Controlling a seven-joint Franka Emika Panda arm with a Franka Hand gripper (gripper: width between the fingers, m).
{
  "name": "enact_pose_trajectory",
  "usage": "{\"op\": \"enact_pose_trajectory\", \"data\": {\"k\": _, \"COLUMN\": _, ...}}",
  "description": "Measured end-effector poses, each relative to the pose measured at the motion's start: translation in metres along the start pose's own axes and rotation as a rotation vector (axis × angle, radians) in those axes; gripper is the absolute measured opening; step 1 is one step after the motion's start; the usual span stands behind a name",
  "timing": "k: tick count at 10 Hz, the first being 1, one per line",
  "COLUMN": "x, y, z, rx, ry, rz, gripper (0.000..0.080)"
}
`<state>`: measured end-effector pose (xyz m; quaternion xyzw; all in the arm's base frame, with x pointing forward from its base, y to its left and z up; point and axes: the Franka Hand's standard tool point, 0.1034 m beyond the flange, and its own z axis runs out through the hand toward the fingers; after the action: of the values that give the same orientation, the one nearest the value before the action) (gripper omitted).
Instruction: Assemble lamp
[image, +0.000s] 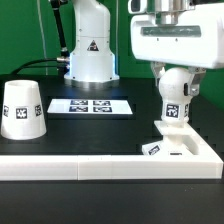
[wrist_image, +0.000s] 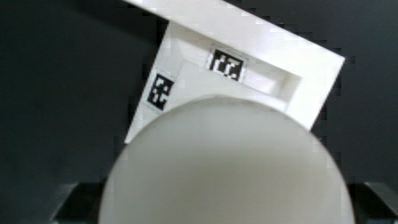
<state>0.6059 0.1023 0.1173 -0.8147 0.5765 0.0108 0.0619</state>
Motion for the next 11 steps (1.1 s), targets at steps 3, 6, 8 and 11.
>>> {"op": "enact_pose_trajectory", "data": {"k": 3, "x": -0.0014, "y": -0.0005, "z": 0.0004, "rx": 0.004, "ry": 0.003, "rz": -0.066, "gripper": 0.0649}}
{"op": "enact_pose_trajectory", "data": {"k": 6, "x": -0.0083, "y": -0.0069, "z": 0.0004, "rx": 0.044, "ry": 0.028, "rz": -0.366, "gripper": 0.0697}}
{"op": "enact_pose_trajectory", "data": {"k": 8, "x": -0.0083, "y": -0.0073, "z": 0.0017, "rx": 0.054, "ry": 0.042, "rz": -0.571, "gripper": 0.0699}}
{"op": "enact_pose_trajectory", "data": {"k": 11, "x": -0.0077, "y": -0.0069, "z": 0.0022, "rx": 0.049, "ry": 0.047, "rz": -0.757, "gripper": 0.0699}}
